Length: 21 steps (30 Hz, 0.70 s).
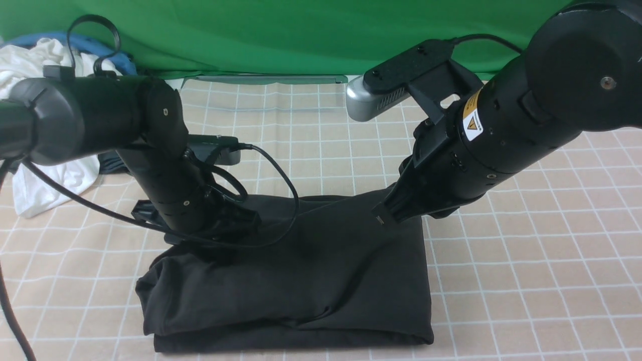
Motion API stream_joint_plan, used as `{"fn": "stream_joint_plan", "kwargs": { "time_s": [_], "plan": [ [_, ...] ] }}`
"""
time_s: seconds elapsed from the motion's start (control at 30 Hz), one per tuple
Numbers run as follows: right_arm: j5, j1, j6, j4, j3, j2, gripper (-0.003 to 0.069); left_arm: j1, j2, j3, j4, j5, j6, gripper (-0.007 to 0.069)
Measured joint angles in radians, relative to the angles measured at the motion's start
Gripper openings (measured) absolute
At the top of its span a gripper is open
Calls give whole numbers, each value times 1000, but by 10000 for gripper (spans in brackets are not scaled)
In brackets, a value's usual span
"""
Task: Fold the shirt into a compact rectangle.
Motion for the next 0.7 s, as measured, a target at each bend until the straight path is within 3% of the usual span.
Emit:
{"fn": "stream_joint_plan", "kwargs": {
  "time_s": [0.1, 0.17, 0.5, 0.7],
  "plan": [
    [0, 0, 0, 0, 0, 0, 24, 0, 14, 0, 0, -10, 0, 29],
    [0, 0, 0, 0, 0, 0, 24, 0, 14, 0, 2, -23, 0, 13],
    [0, 0, 0, 0, 0, 0, 24, 1, -32, -54, 171, -49, -53, 13],
    [0, 0, 0, -1, 0, 0, 24, 1, -58, -59, 193, 59, -82, 13]
  ]
}}
